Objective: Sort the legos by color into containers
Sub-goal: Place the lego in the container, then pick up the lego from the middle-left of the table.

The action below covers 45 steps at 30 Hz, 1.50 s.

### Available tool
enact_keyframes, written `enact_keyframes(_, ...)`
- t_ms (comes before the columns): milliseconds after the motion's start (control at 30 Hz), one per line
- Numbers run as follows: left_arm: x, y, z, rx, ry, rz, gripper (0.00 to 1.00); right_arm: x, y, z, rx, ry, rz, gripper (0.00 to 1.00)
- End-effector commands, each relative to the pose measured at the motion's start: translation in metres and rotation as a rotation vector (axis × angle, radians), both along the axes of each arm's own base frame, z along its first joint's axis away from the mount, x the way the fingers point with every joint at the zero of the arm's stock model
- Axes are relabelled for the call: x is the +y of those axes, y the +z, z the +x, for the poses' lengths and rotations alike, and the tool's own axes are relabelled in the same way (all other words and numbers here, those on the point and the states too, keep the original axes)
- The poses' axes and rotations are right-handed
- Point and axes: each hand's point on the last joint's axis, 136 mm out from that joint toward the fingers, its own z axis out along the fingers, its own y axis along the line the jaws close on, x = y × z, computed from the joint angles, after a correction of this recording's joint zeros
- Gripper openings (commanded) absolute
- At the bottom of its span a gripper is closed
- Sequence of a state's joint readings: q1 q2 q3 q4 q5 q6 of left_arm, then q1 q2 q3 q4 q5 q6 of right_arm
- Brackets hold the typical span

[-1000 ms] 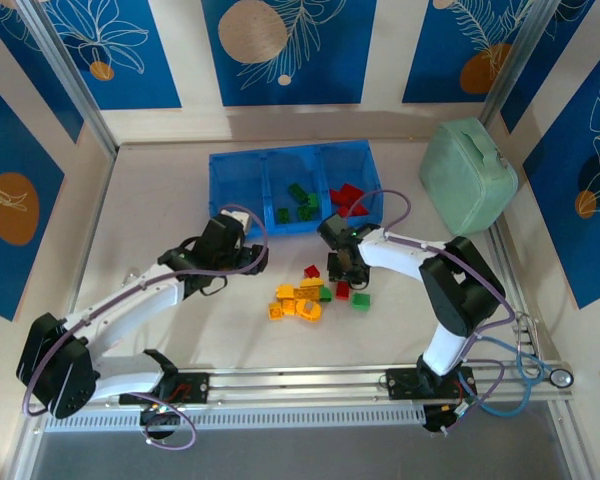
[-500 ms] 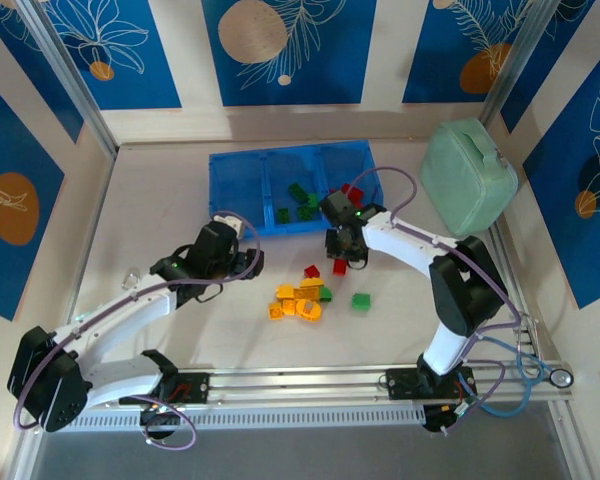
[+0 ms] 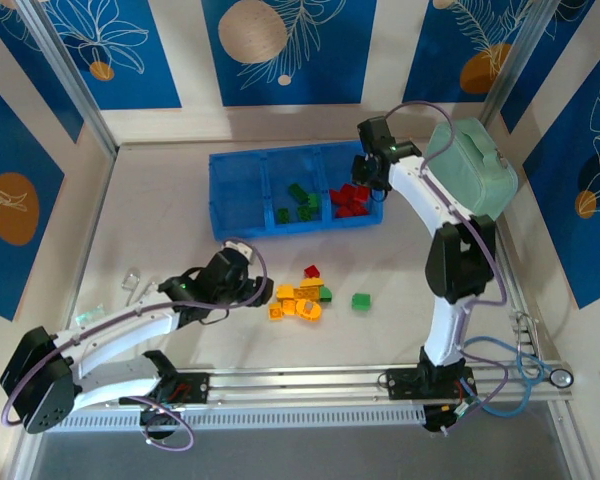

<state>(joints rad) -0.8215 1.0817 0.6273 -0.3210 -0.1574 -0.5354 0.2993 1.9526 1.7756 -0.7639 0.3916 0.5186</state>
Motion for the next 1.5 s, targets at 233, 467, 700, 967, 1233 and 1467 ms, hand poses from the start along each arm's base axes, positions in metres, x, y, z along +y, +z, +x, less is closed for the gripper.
enact_keyframes(233,-0.017,-0.022,-0.027,0.068,-0.073,0.013,0.80,-0.007,-0.015,0.041,0.085,0.031,-0.044,0.34)
enact_keyframes(467,-0.023,-0.044,-0.041,0.138,-0.065,0.053,0.80,0.011,0.011,0.022,0.028,0.075,0.018,0.75)
enact_keyframes(700,-0.032,-0.063,-0.050,0.197,-0.043,0.047,0.77,0.023,0.035,-0.029,-0.058,0.121,0.067,0.75)
enact_keyframes(967,-0.051,-0.079,-0.050,0.257,-0.039,0.002,0.73,0.024,0.012,-0.075,-0.028,0.127,0.094,0.75)
enact_keyframes(1233,-0.042,-0.095,-0.046,0.275,0.001,0.091,0.64,0.020,-0.004,-0.091,-0.008,0.112,0.118,0.74)
enact_keyframes(1467,-0.037,-0.099,-0.042,0.262,0.029,0.122,0.58,0.023,-0.009,-0.097,0.000,0.115,0.126,0.74)
